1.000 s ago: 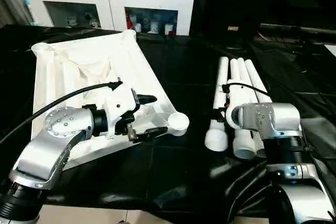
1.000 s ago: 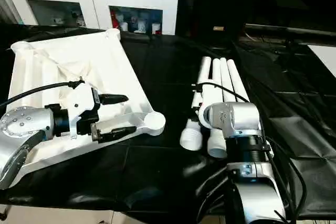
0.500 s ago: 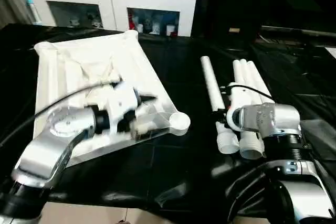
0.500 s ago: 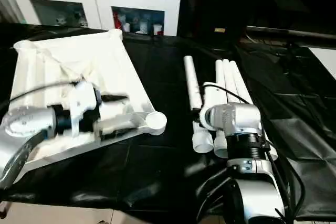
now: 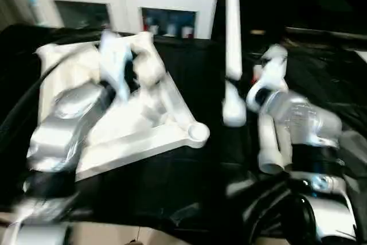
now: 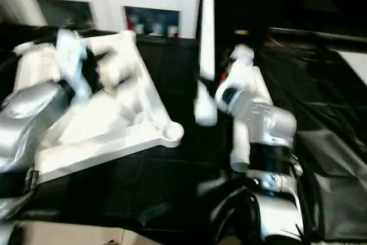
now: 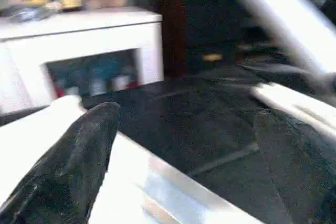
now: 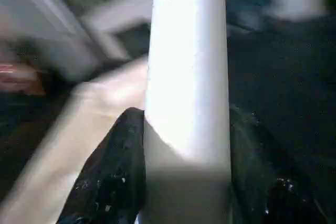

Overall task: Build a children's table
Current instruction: Pick table leg

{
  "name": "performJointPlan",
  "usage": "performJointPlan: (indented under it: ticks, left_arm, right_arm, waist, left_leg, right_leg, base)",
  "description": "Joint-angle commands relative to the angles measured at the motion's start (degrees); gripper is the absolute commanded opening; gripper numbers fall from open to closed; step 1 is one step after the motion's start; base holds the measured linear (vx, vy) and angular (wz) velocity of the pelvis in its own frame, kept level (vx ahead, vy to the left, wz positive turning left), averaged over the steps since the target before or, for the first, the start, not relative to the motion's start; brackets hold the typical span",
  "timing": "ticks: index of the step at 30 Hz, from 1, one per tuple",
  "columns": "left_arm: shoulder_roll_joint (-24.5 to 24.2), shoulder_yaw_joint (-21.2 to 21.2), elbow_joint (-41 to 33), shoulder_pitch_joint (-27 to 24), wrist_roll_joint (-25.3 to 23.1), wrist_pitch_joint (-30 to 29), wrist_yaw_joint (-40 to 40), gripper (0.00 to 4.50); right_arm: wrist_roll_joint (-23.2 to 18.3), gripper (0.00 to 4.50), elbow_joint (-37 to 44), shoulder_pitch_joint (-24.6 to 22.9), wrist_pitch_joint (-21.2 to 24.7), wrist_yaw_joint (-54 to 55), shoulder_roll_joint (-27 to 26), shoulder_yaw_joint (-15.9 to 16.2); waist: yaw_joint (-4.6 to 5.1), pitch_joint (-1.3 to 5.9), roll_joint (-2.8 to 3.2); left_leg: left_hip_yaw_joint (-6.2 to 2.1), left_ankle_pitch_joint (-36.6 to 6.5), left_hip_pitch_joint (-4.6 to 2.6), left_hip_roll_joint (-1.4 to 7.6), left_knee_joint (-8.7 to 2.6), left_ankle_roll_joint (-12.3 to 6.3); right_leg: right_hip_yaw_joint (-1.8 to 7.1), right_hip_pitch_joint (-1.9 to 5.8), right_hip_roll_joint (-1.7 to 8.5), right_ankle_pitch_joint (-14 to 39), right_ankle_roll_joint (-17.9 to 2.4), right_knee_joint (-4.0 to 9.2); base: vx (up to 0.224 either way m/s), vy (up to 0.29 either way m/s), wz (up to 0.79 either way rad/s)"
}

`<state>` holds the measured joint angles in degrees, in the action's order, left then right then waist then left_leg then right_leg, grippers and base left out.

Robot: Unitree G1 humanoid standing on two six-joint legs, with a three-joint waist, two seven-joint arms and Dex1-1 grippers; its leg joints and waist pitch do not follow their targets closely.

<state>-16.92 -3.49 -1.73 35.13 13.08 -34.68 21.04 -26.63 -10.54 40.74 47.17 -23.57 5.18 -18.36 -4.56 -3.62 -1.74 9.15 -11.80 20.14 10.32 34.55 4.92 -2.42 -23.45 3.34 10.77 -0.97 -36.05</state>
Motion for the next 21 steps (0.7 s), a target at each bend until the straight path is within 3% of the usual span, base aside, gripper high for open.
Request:
performJointPlan:
  ticks: [1, 5, 6, 7, 9, 11, 12, 13, 17, 21]
  left_arm:
    - [3.74, -3.0, -0.81, 1.95, 4.62, -4.19, -3.5, 4.5]
    - [6.74, -5.14, -1.72, 3.96, 8.56, -5.5, -5.24, 4.5]
    - [7.21, -6.39, -3.56, 4.87, 17.92, -10.76, -0.57, 4.5]
    - [8.4, -7.89, -5.28, 5.48, 24.52, -11.81, 0.98, 4.5]
    - [9.26, -8.64, -6.37, 5.76, 25.82, -11.66, 1.32, 4.5]
    - [10.45, -9.17, -8.64, 5.69, 27.47, -15.4, 2.58, 4.5]
    - [10.45, -9.17, -8.64, 5.69, 27.47, -15.4, 2.58, 4.5]
    - [11.35, -9.53, -9.82, 5.33, 30.23, -19.13, 2.89, 4.5]
    - [11.27, -8.66, -10.35, 4.5, 33.52, -21.37, 1.88, 4.5]
    - [11.58, -7.85, -9.14, 4.23, 33.33, -22.65, -0.18, 4.5]
  right_arm:
    - [-3.46, 1.84, 3.29, -1.47, -0.08, -5.0, 0.93, -0.2]
    - [-6.72, 1.84, 6.15, -2.8, 0.84, -9.1, 1.47, 0.52]
    - [-8.03, 1.84, 7.4, -3.46, 1.08, -11.28, 2.11, 1.16]
    - [-9.11, 1.84, 8.86, -4.18, 1.7, -13.26, 2.8, 1.94]
    - [-9.54, 1.84, 9.53, -4.58, 1.89, -14.33, 3.23, 2.44]
    - [-10.24, 1.84, 10.78, -5.51, 1.88, -16.8, 4.33, 3.75]
    - [-10.24, 1.84, 10.78, -5.51, 1.88, -16.8, 4.33, 3.75]
    - [-10.41, 1.84, 11.59, -6.11, 1.71, -18.68, 5.29, 5.0]
    - [-10.51, 1.84, 13.13, -7.02, 1.4, -20.44, 6.48, 7.25]
    - [-9.73, 1.84, 15.36, -8.25, 0.52, -21.82, 7.42, 10.59]
  waist:
    - [-0.32, 4.44, 0.04]
    - [-1.02, 4.4, 0.0]
    - [-0.96, 4.35, -0.08]
    - [-1.33, 4.4, -0.37]
    - [-1.34, 4.3, -0.27]
    - [-1.06, 4.15, -0.56]
    - [-1.06, 4.13, -0.98]
    - [-1.18, 4.04, -0.77]
    - [-1.2, 4.0, -0.8]
    - [-1.3, 4.07, -0.8]
  left_leg:
    - [0.21, -1.02, 0.33, 1.61, -3.36, -1.32]
    - [0.09, -1.68, 0.33, 1.62, -3.32, -2.01]
    - [0.05, -1.99, 0.33, 1.58, -3.42, -2.07]
    - [0.18, -1.74, 0.28, 1.42, -3.33, -1.5]
    - [0.07, -1.65, 0.49, 1.64, -3.35, -1.57]
    - [0.16, -2.13, 0.67, 1.55, -3.34, -2.16]
    - [0.22, -2.17, 0.61, 1.56, -3.35, -2.16]
    - [0.18, -2.1, 0.64, 1.5, -3.33, -2.07]
    - [0.13, -2.19, 0.7, 1.49, -3.38, -1.84]
    - [0.06, -1.55, 0.66, 1.54, -3.35, -1.73]
  right_leg:
    - [2.58, 4.29, 3.72, 0.56, -13.05, 3.07]
    - [2.47, 4.15, 3.81, 1.68, -13.6, 3.45]
    - [2.35, 4.05, 3.79, 3.39, -13.18, 3.56]
    - [2.39, 4.1, 3.95, 4.06, -13.49, 3.45]
    - [2.27, 3.96, 3.74, 3.54, -13.83, 3.36]
    - [2.22, 4.0, 3.77, 6.06, -12.57, 3.8]
    - [2.21, 4.06, 3.8, 7.01, -12.13, 3.94]
    - [2.26, 3.95, 3.82, 9.28, -10.96, 4.15]
    - [2.23, 3.8, 3.7, 11.12, -9.65, 4.38]
    - [2.22, 3.78, 3.5, 10.35, -8.52, 4.36]
  base:
    - [0.0, 0.0, 0.0]
    - [0.0, 0.0, 0.0]
    - [0.0, 0.0, 0.0]
    - [0.0, 0.0, 0.0]
    - [0.0, 0.0, 0.0]
    - [0.0, 0.0, 0.0]
    - [0.0, 0.0, 0.0]
    - [0.0, 0.0, 0.0]
    - [0.0, 0.0, 0.0]
    - [0.0, 0.0, 0.0]
